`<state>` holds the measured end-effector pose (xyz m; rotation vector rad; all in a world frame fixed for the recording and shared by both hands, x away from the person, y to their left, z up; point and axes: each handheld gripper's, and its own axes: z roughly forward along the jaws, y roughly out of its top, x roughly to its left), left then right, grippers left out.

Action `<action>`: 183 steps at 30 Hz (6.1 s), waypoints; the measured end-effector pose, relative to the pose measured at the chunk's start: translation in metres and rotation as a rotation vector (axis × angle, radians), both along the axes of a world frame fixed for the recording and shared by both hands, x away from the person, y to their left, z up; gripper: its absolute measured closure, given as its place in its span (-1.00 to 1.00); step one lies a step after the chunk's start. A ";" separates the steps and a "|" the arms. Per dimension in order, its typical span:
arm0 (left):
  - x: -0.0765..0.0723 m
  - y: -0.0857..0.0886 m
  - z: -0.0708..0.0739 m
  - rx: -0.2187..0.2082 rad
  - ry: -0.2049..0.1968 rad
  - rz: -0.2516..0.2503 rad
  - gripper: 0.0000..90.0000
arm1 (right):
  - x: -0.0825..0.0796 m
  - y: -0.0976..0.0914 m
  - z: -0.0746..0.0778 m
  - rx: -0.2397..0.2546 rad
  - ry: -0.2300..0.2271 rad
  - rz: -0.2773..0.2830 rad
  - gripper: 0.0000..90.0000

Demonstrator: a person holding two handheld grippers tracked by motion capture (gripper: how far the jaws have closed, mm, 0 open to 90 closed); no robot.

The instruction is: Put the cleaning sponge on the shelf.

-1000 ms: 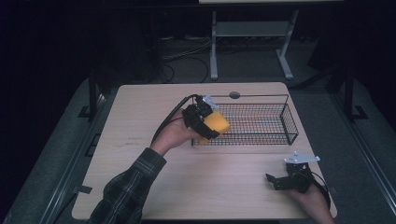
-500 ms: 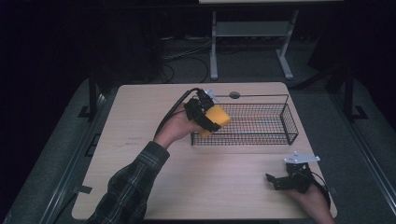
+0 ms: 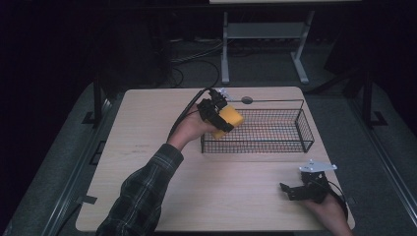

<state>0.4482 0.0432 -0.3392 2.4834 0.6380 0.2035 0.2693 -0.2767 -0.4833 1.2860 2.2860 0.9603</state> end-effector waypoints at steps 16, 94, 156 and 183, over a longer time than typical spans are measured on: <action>0.016 -0.002 -0.019 0.015 0.014 0.059 -0.50 | 0.000 0.000 0.000 0.001 0.001 -0.001 -0.97; 0.025 -0.006 -0.053 0.050 0.054 0.080 -0.62 | 0.000 0.000 0.000 0.005 0.001 -0.001 -0.97; -0.041 0.094 -0.022 -0.062 -0.056 0.141 -0.62 | 0.000 0.000 0.000 0.000 0.000 -0.001 -0.97; -0.102 0.153 -0.057 -0.066 -0.105 0.207 -0.62 | 0.000 0.000 0.000 0.000 0.000 -0.001 -0.97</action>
